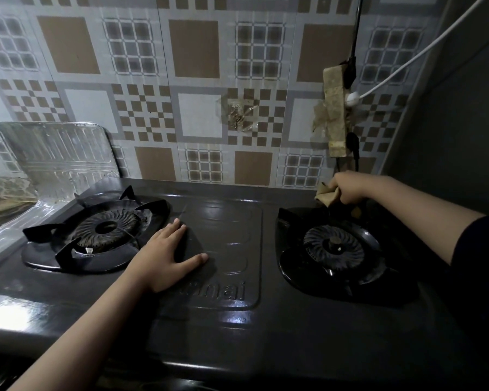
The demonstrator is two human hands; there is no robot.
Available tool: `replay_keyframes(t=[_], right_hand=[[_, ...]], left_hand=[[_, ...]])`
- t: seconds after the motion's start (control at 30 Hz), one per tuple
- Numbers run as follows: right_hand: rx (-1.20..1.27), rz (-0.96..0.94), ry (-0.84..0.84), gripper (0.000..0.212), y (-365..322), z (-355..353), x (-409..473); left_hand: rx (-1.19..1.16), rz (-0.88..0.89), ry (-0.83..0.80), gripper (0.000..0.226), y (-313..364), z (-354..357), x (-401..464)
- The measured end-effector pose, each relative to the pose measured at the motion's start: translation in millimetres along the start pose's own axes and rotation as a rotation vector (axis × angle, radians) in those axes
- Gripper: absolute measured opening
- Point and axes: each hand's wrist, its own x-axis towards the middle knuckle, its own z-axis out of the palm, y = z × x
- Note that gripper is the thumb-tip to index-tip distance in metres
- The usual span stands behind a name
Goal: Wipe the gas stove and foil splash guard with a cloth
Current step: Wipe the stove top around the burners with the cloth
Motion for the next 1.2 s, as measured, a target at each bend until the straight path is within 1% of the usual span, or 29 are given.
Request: replay_keyframes(t=[0.17, 0.23, 0.3, 0.47, 0.6, 0.67, 0.73, 0.8, 0.87, 0.9, 0.97, 1.1, 1.2], right_hand=[[-0.060, 0.122, -0.050, 0.019, 7.8, -2.5, -6.2], [-0.095, 0.151, -0.070, 0.029, 17.4, -0.7, -9.3], [-0.077, 0.169, -0.091, 0.033, 27.9, 0.1, -13.9], [-0.075, 0.213, -0.132, 0.032, 35.7, -4.4, -27.9], [-0.270, 0.235, -0.221, 0.024, 19.7, -13.7, -25.8], [-0.364, 0.219, -0.228, 0.021, 7.5, -19.9, -20.8], [-0.369, 0.158, -0.183, 0.032, -12.7, -28.6, -21.0], [-0.333, 0.050, -0.034, 0.038, -41.6, -36.5, -23.3], [-0.223, -0.069, 0.130, 0.039, -74.4, -38.9, -18.7], [-0.147, -0.129, 0.166, 0.039, -91.5, -38.3, -14.5], [-0.033, -0.238, 0.180, 0.041, -125.5, -36.2, -6.2], [-0.018, -0.384, 0.198, 0.042, -184.5, -28.3, 15.1], [-0.044, -0.423, 0.159, 0.038, -207.2, -16.1, 36.1]], left_hand=[[-0.022, -0.002, -0.013, 0.123, 2.6, -0.5, -1.0], [-0.011, 0.000, -0.020, 0.111, 2.7, -0.9, -0.9], [0.009, -0.006, -0.018, 0.098, 3.6, -0.8, -1.5], [0.020, -0.011, -0.022, 0.093, 4.7, -1.2, -1.8], [0.029, -0.007, -0.018, 0.092, 3.6, -0.1, -2.4], [0.029, -0.001, -0.019, 0.094, 3.1, 0.2, -1.7], [0.022, -0.007, -0.032, 0.103, 2.0, -0.3, -0.5], [0.022, -0.010, -0.042, 0.119, 2.5, -1.6, 0.1], [0.029, -0.017, -0.036, 0.131, 2.7, -1.9, 0.1], [0.030, -0.021, -0.032, 0.138, 2.6, -2.0, -0.2], [0.030, -0.020, -0.021, 0.149, 2.2, -1.3, -0.4], [0.027, -0.019, -0.008, 0.148, 2.2, 0.1, 0.0], [0.021, -0.025, -0.009, 0.144, 1.4, -0.4, -0.2]])
